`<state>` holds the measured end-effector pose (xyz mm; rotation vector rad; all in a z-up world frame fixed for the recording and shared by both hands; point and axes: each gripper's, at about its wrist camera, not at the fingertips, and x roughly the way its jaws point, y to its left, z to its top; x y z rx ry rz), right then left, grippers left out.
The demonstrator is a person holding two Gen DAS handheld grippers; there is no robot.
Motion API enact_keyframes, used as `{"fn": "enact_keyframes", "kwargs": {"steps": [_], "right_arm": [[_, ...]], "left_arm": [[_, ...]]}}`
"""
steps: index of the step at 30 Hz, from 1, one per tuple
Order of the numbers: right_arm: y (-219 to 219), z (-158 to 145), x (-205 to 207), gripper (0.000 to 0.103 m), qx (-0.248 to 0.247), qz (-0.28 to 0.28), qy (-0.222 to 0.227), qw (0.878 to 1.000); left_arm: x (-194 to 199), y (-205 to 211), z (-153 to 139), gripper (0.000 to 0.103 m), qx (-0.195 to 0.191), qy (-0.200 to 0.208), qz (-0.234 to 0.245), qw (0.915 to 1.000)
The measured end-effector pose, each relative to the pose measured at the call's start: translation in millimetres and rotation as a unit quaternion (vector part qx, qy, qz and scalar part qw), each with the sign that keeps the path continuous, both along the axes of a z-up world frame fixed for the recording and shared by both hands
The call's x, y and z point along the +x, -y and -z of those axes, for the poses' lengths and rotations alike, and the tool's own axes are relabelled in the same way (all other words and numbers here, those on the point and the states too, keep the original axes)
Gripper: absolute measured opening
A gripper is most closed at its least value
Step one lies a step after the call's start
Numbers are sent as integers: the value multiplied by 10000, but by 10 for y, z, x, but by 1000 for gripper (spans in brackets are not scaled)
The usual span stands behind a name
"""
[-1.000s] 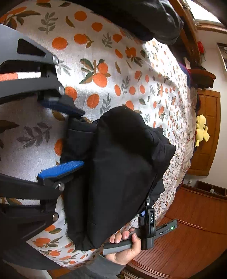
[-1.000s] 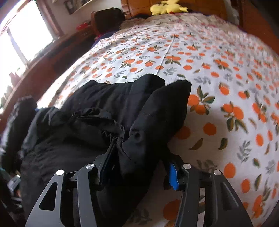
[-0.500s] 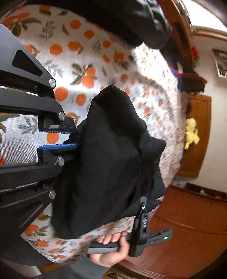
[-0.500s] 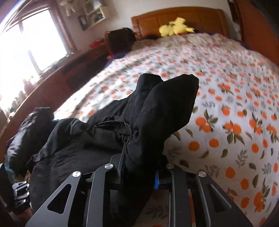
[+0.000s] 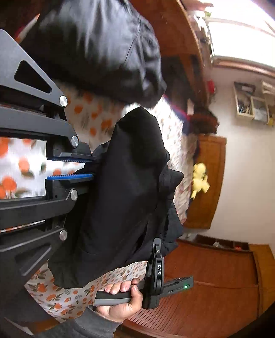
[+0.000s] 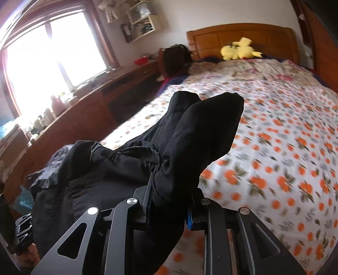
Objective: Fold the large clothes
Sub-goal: 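Lift the coat bundle with both tools and carry it toward the clothes pile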
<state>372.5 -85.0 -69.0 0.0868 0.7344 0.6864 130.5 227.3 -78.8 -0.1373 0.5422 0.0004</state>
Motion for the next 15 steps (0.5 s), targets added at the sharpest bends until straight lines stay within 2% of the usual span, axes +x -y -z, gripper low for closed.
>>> {"fn": "enact_keyframes", "kwargs": {"steps": [6,15], "right_arm": [[-923,-274,-20,21,57,-431,79,9990],[-2305,-605,-201,21,201,-1161,197,9928]], "left_arm": [[-261,-602,-321,9,165,239,-568,9980],[-664,-1518,-777,9,445,481,-1441,9874]]}}
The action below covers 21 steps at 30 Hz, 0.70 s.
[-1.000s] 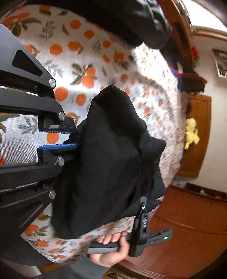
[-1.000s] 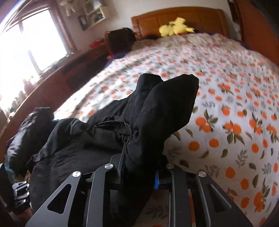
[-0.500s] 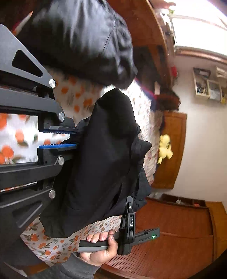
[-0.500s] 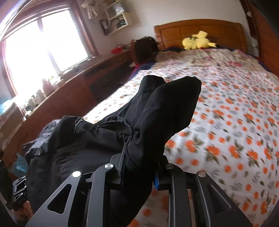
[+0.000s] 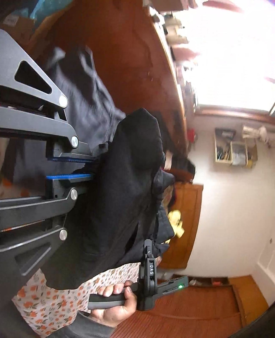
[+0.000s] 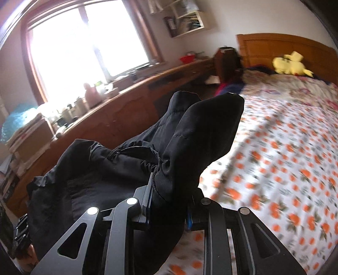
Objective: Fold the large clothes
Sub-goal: 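Lift the coat bundle with both tools and carry it toward the clothes pile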
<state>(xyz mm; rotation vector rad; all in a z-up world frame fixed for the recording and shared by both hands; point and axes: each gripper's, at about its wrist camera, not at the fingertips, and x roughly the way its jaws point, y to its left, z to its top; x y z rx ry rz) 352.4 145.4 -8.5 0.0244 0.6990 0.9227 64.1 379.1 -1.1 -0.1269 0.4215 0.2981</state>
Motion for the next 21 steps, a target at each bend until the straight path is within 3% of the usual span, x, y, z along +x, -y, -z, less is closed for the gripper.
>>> {"fn": "enact_keyframes", "kwargs": {"steps": [12,16,21], "right_arm": [[-1194,-169,-242,22,25,-677,210,9975],[-1420,63,-285,23,-207,-745,167,9969],[-1601,589,-278,35,-1075,-596,19,9924]], "left_arm": [[-451,-753,-250,9,151,67,-772,9969],[-498,-928,15,9,38,-221,-907,9956],[-613,-1072,340,10,-268,-347,-1041,9936]]}}
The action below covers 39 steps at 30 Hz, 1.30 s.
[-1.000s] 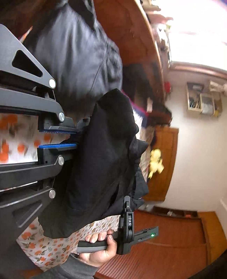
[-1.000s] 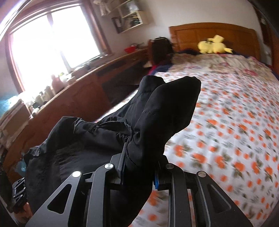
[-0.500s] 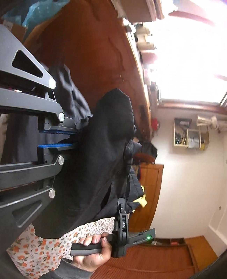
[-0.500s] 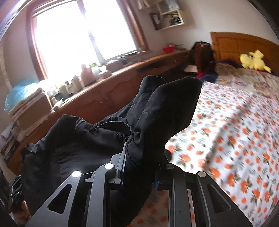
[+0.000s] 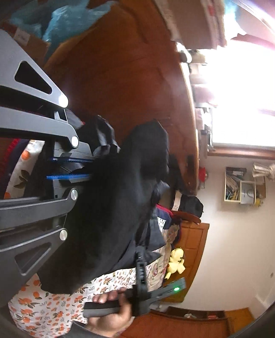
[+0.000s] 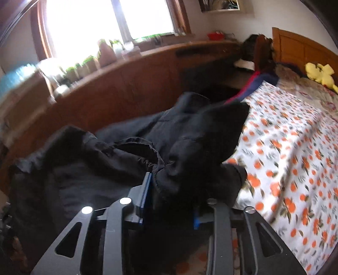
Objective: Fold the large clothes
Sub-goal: 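Lift the coat bundle with both tools and carry it toward the clothes pile, then lower the coat onto the clothes pile and open both tools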
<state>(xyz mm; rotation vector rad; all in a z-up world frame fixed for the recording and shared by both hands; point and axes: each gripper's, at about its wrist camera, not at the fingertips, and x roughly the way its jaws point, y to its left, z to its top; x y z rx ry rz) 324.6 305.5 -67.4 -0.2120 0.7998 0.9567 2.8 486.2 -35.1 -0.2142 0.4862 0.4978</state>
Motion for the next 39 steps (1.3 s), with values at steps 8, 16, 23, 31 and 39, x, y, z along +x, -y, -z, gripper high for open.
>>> {"fn": "enact_keyframes", "kwargs": {"steps": [8,16,23,31,39], "right_arm": [[288,-123,-179,66,29,-120,630,9979],[382,-258,-831,31,349,-1160,685,9903],[209,57,-1448,31,276,-1656,625,9838],[235,114,-1501,31,180,-1408,662,9877],[342,-62,-1784,31,390,-1616,920,9818]], "left_arm": [[-209,-57,208,14,-119,-47,-94,9999],[-496,208,-56,13,212,146,-172,9995],[-210,464,-645,13,467,429,274,9976],[391,396,-565,10,679,-176,193,9973],[361,13,-136,4,366,-560,-135,9977]]}}
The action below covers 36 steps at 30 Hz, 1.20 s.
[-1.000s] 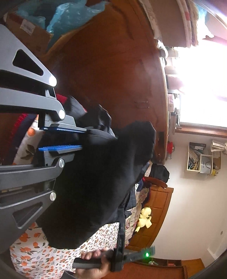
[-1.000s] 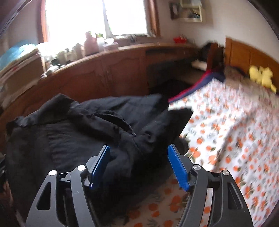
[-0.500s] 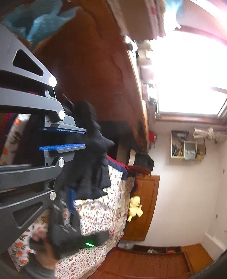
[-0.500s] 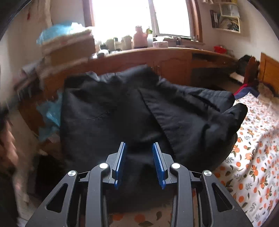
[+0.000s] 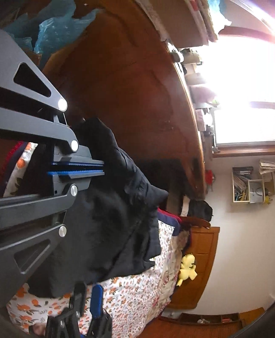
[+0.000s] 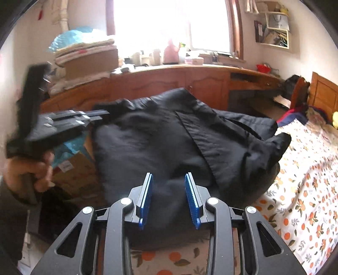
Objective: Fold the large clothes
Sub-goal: 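Lower the coat onto the clothes pile and open both tools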
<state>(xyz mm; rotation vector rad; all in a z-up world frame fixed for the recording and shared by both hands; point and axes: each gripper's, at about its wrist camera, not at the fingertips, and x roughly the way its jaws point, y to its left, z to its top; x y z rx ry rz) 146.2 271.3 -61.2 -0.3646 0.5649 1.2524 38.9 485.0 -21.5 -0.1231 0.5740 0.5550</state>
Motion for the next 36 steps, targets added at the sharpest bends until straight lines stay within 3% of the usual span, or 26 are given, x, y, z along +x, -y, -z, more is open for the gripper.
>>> {"fn": "enact_keyframes", "kwargs": {"steps": [4,8,15,17,20,22,25,27,29,32,36], "right_arm": [[-54,56,-71,31,-75,-127,32,9999],[-55,227,15,31,-48,-90,-269,9996],[204,75,-39,30,82,275,-168,9994],[294,28,-40,30,133,359,-152,9992],[482,-57,-10,30,232,501,-110,9984],[636,-106,20,30,295,605,-84,9977],[837,-156,64,31,357,752,-28,9965],[1004,-185,98,40,402,875,39,9953],[1163,-202,121,59,450,1026,148,9936],[1438,-220,175,80,552,1246,243,9904],[1853,-209,223,94,654,1578,348,9847]], "left_arm": [[-9,-60,99,4,-85,-32,-48,9999],[-60,-47,146,3,-149,10,-70,9999],[-128,251,-131,8,-34,226,50,9997],[-136,381,-220,50,52,313,66,9995],[-119,592,-344,86,307,462,65,9984],[-118,731,-396,101,396,580,94,9975],[-99,931,-448,101,446,680,146,9966],[-81,1067,-466,101,468,720,191,9961],[-63,1200,-475,101,488,726,227,9959],[-36,1384,-449,101,496,701,335,9957],[41,1685,-385,101,500,659,581,9949]]}}
